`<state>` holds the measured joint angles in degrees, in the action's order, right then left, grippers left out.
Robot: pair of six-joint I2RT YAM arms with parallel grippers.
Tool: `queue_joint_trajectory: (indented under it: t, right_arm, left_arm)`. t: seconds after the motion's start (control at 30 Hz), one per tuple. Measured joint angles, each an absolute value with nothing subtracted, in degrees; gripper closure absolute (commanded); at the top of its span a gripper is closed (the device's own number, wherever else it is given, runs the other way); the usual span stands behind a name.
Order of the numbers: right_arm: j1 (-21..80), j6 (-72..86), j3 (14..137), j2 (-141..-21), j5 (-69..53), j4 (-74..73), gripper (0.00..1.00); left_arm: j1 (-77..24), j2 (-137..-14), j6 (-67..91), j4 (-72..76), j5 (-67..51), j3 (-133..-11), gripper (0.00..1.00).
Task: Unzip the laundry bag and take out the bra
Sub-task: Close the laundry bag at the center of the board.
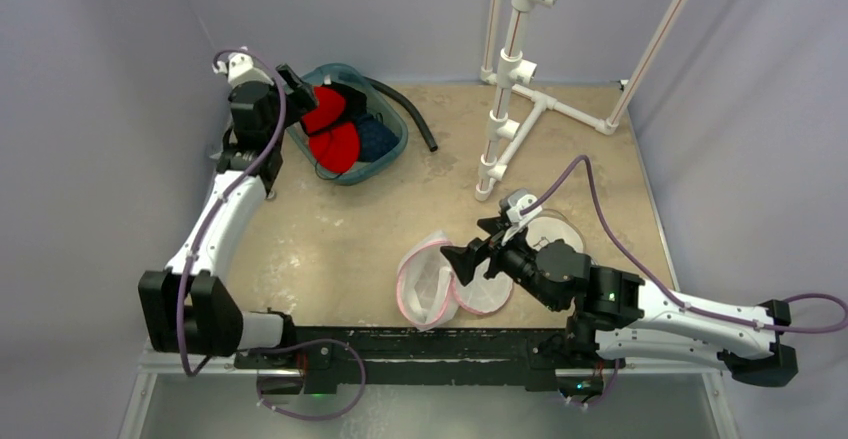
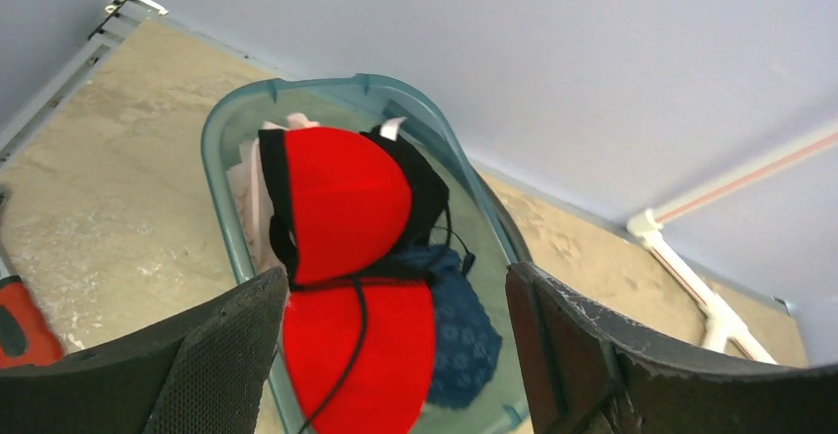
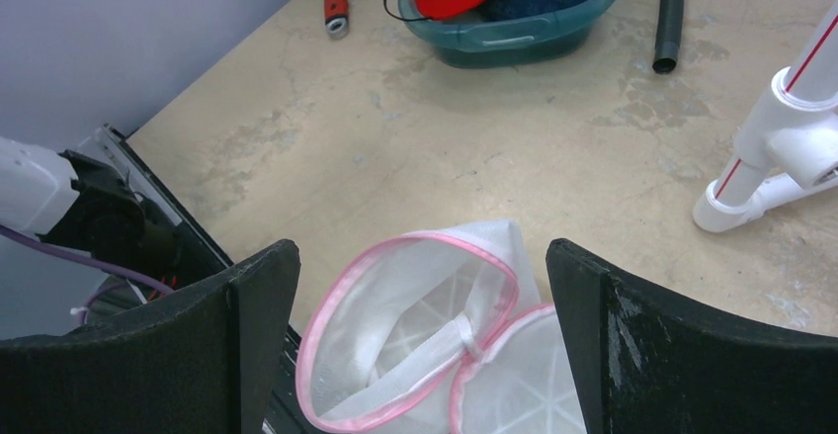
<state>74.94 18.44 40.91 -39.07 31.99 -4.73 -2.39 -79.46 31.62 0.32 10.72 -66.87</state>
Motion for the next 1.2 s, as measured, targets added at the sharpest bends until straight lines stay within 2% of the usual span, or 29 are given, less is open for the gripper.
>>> queue_joint_trajectory:
  t: [0.2,0.47,0.6,0.8,0.93,1.2]
  right_arm:
    - [74.9,19.1,40.9,-41.1,32.7,-3.0,0.02]
    - [74.8,23.2,41.1,-46.1,38.1,-3.2,0.02]
    - [73.4,25.1,41.6,-46.7,38.5,-3.2,0.02]
    - [62.9,26.5,43.8,-51.5,31.9,-2.0,0.04]
    - [60.2,26.7,44.6,-56.1,26.1,1.8,0.05]
    - [58.9,28.4,56.9,-77.0,16.9,12.6,0.10]
  left_arm:
    - [-4.0,-72.8,29.1,-0.3,10.4,-63.4,0.21]
    - [-4.0,-78.8,30.7,-2.5,0.7,-60.1,0.25]
    - [-6.4,-81.5,31.4,-5.2,-0.3,-58.8,0.25]
    - [-11.6,-83.5,31.9,-8.0,1.4,-60.6,0.26]
    - [-11.8,-84.1,33.7,-10.7,4.7,-61.6,0.25]
    - [-11.2,-69.0,36.3,-15.4,11.4,-57.0,0.26]
